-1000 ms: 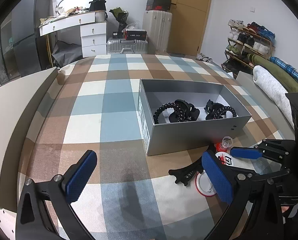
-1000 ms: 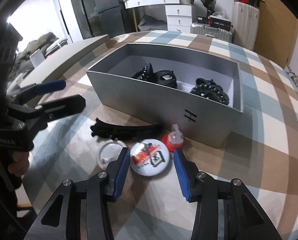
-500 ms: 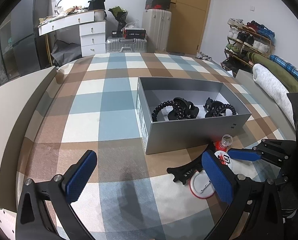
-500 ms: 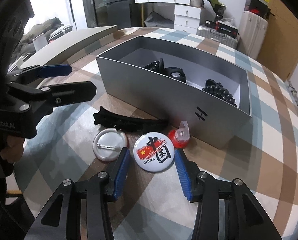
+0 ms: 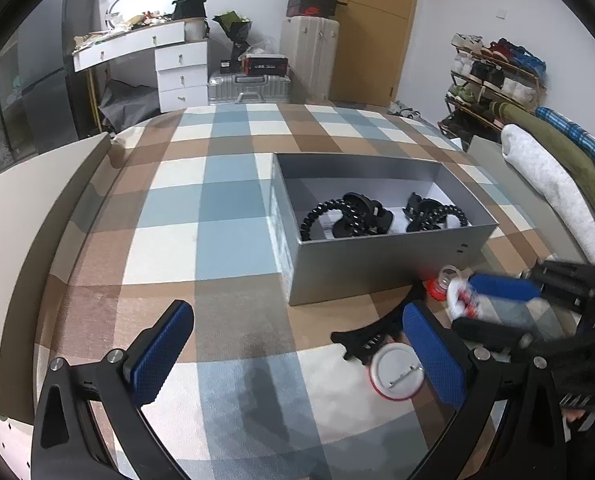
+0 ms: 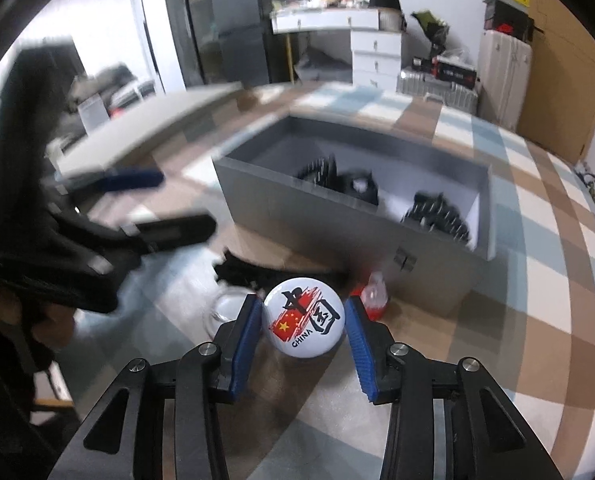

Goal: Organize jewelry
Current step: 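Close the right gripper on the edge of the CHINA badge, then grasp the white red-rimmed pin badge with the left gripper while the right holds the CHINA badge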

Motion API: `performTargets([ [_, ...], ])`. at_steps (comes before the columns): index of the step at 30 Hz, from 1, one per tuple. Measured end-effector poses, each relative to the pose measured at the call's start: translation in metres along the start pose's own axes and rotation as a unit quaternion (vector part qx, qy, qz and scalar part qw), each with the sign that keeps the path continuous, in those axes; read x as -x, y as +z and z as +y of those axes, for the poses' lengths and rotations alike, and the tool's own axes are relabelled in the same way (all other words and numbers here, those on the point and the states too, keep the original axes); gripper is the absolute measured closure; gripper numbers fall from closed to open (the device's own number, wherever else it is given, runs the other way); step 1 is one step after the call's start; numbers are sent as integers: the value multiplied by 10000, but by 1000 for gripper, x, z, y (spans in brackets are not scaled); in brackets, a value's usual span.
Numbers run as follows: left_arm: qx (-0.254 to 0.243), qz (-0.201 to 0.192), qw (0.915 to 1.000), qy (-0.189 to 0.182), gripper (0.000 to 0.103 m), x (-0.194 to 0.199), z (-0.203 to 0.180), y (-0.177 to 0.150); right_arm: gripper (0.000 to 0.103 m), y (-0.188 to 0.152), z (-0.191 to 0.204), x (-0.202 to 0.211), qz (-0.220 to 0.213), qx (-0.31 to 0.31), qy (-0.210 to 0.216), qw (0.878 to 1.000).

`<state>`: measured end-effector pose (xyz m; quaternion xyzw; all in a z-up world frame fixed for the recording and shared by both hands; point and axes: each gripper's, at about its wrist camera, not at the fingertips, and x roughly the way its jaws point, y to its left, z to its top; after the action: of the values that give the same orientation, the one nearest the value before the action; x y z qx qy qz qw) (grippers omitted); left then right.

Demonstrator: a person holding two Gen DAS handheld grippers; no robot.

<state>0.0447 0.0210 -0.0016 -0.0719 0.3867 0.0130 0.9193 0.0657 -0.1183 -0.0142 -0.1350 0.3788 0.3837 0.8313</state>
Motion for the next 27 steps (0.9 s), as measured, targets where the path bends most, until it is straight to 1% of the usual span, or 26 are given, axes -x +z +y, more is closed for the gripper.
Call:
performTargets([
  [5,-126,164,9997,-153,1,0,-10,-3,61,8,-9,24,-286,-116,-11,9995],
  [9,-476,377,9976,-334,1,-4,-26,-7,61,12,-14,35,-413,-185,-23,9990],
  [11,-804,576,9941,-439,2,-7,-38,-12,61,12,-17,38,-451,-210,-47,9988],
  [13,-1035,679,9911,-496,8,-8,-45,-17,61,13,-19,39,-466,-227,-66,9986],
  [14,-1139,751,9893,-513,8,-10,-48,-19,61,13,-20,40,-474,-233,-71,9986],
  [17,-1300,907,9857,-566,9,-12,-52,-23,61,13,-21,41,-484,-247,-68,9985],
  [18,-1326,946,9850,-565,11,-13,-52,-24,61,13,-20,40,-481,-244,-66,9985],
  [19,-1340,996,9843,-571,17,-14,-52,-25,61,12,-20,40,-478,-238,-68,9986],
  [20,-1348,1058,9834,-594,21,-14,-51,-25,61,12,-19,40,-472,-229,-70,9986],
  [22,-1358,1098,9827,-613,32,-15,-50,-27,61,11,-18,40,-461,-216,-67,9987],
  [23,-1355,1105,9827,-618,35,-16,-50,-27,61,11,-18,40,-456,-213,-65,9987],
  [24,-1349,1105,9827,-619,38,-16,-51,-28,61,11,-17,40,-452,-210,-62,9987],
  [27,-1318,1036,9840,-601,38,-17,-53,-26,61,10,-16,39,-448,-195,-56,9988],
])
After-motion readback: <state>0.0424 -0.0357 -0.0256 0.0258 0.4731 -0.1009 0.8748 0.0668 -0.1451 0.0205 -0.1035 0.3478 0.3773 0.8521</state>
